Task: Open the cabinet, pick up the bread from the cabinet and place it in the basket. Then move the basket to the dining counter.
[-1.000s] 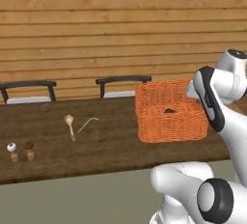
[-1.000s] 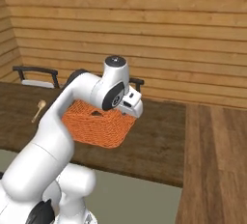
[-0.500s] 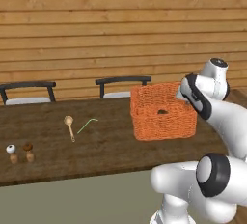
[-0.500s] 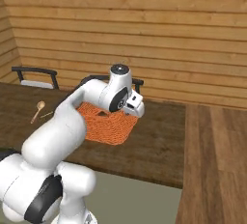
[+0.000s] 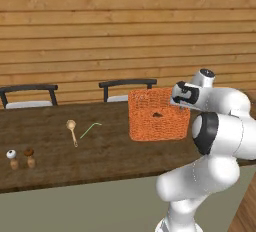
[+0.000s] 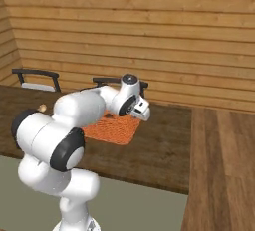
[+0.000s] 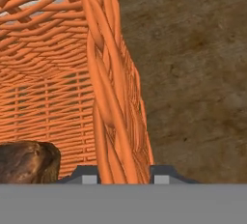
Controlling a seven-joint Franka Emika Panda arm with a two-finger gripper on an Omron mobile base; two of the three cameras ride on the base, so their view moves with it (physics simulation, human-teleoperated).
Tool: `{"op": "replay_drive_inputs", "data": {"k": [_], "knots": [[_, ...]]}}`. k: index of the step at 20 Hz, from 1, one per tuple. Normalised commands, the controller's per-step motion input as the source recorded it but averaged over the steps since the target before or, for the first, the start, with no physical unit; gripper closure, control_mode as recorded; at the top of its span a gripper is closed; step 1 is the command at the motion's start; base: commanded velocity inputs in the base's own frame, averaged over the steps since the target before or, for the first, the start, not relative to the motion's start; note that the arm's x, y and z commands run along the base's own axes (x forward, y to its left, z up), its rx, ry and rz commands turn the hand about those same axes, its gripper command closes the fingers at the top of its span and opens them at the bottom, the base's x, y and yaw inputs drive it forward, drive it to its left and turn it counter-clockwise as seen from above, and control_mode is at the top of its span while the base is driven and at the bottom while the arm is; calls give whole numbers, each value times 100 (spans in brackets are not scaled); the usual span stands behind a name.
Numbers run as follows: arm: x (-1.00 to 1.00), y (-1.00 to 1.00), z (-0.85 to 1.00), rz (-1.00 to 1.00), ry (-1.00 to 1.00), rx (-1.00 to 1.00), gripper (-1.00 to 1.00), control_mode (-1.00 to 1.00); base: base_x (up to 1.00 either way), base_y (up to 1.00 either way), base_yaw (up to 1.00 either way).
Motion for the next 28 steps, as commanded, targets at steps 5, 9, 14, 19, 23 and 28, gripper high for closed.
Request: {"op": "replay_drive_inputs", "data": {"k": [5,9,14,19,23,28], "knots": [[95,0,-15,0,11,2,100,-100,0,0,0],[45,11,-6,0,3,0,100,-100,0,0,0],[8,6,-11,0,-4,0,100,-100,0,0,0],[0,14,-20,0,-19,0,100,-100,0,0,0],[0,12,-23,0,-19,0,100,-100,0,0,0],[0,0,0,0,0,0,-100,-100,0,0,0]]}}
